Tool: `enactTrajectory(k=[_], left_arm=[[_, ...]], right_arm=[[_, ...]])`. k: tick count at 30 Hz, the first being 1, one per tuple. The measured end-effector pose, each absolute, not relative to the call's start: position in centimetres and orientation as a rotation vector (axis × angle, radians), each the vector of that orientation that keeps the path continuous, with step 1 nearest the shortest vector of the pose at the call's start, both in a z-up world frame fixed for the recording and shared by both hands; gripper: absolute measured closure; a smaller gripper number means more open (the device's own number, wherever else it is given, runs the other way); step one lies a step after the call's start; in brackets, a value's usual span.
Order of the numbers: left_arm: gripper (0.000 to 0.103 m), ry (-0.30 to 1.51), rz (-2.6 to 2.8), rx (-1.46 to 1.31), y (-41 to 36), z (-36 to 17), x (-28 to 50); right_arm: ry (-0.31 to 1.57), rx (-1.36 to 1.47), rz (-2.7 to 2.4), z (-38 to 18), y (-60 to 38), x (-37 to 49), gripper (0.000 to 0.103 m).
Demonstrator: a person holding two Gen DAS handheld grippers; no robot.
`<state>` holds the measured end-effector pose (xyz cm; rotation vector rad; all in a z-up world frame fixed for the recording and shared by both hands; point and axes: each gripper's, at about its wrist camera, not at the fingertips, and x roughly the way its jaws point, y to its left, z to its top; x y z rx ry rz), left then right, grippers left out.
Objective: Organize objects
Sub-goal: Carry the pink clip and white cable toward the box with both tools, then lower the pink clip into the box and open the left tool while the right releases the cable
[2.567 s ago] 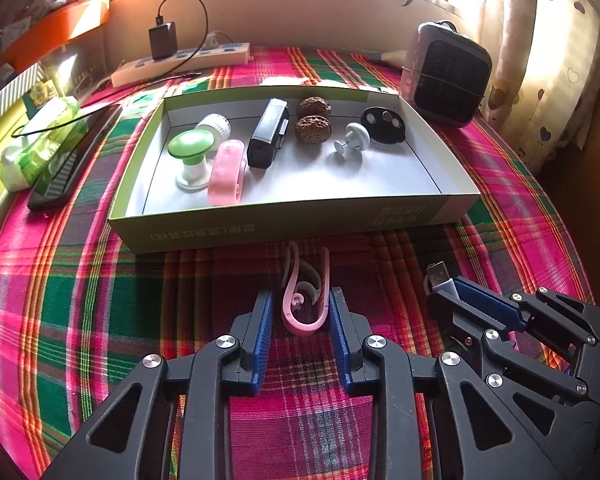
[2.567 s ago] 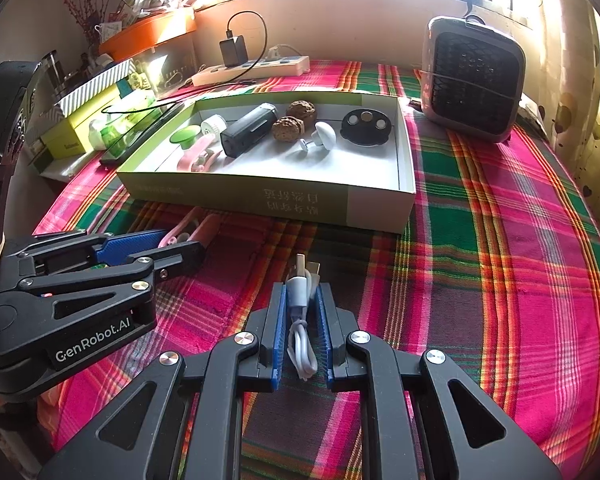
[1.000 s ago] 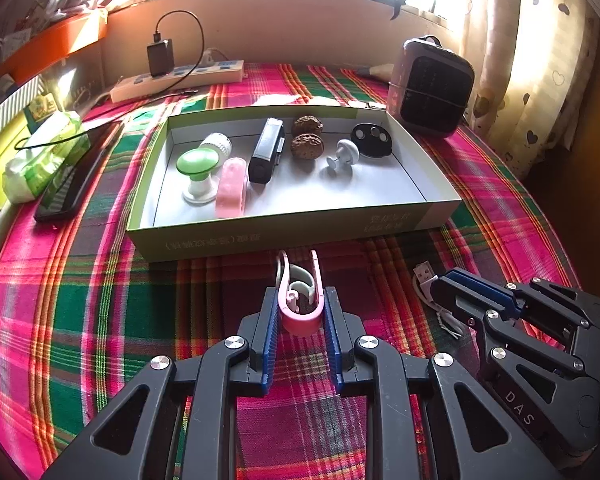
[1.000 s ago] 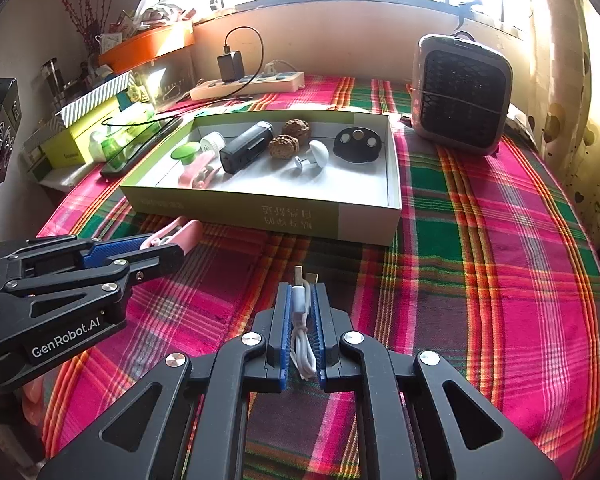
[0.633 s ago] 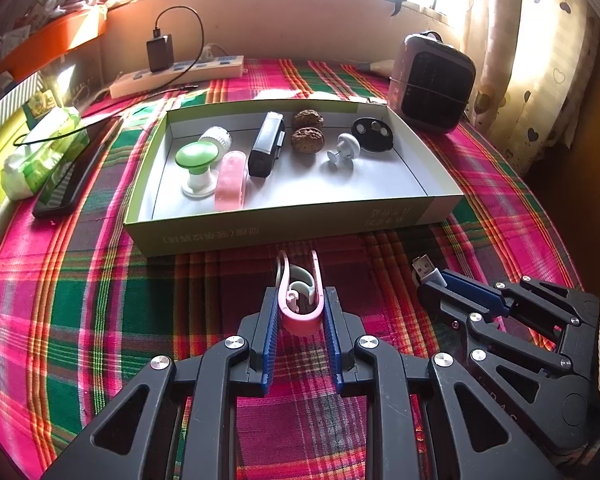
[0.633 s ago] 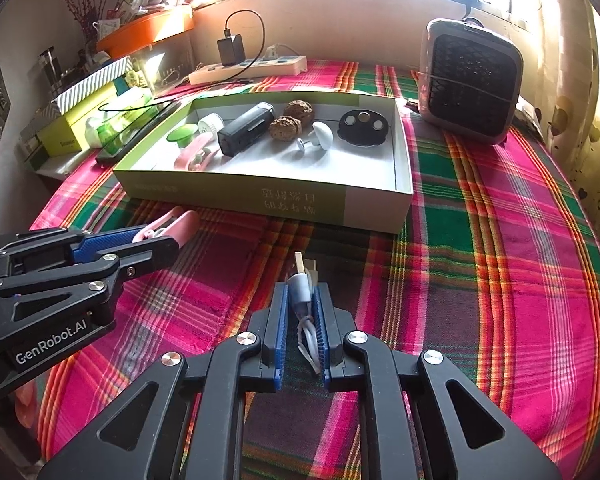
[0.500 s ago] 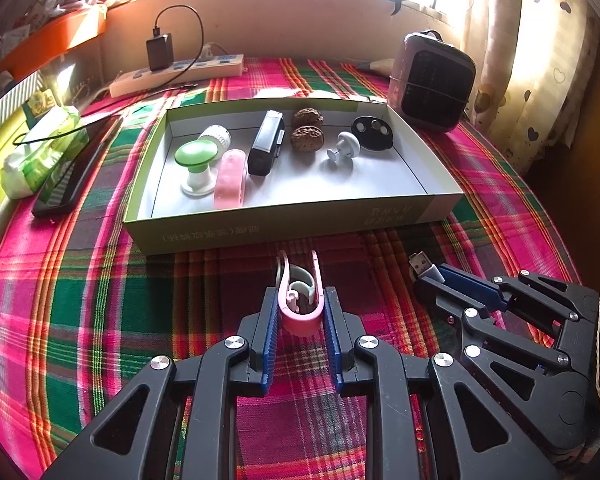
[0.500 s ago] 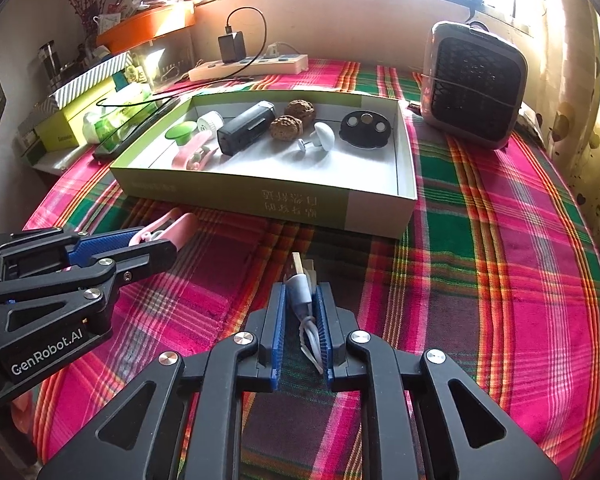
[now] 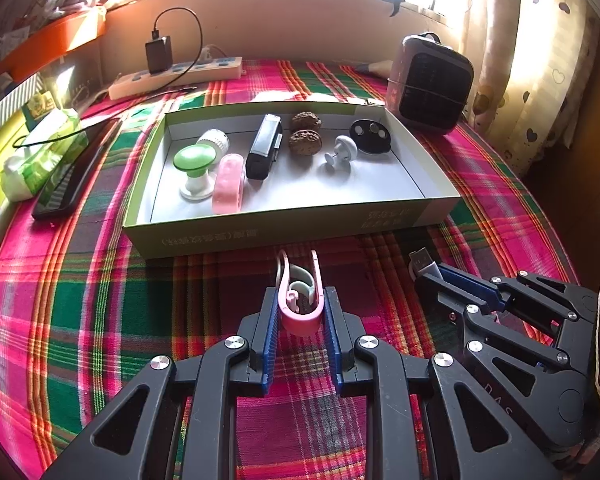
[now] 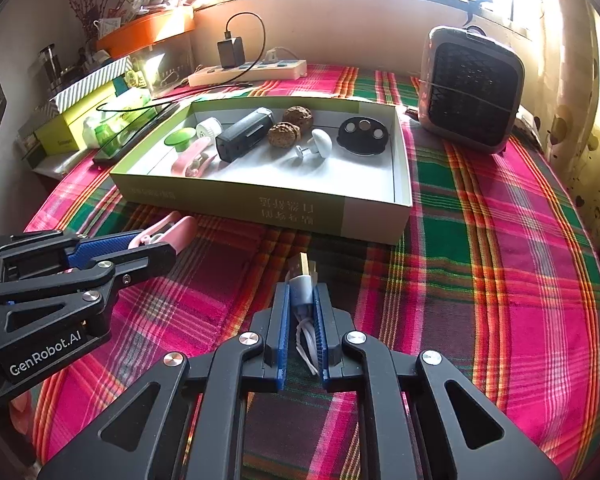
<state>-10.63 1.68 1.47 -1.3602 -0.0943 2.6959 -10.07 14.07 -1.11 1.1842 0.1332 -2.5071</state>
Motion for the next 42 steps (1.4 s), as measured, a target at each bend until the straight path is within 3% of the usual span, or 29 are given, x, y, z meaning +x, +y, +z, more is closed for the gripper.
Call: enactTrajectory(k=[42], left_arm=[[0.084,-0.13,2.714,-1.193,1.2,5.6,-12.6]], right_arm=[[0.076,1.034,-2.575,3.6,14.5,-12.4,0.091]])
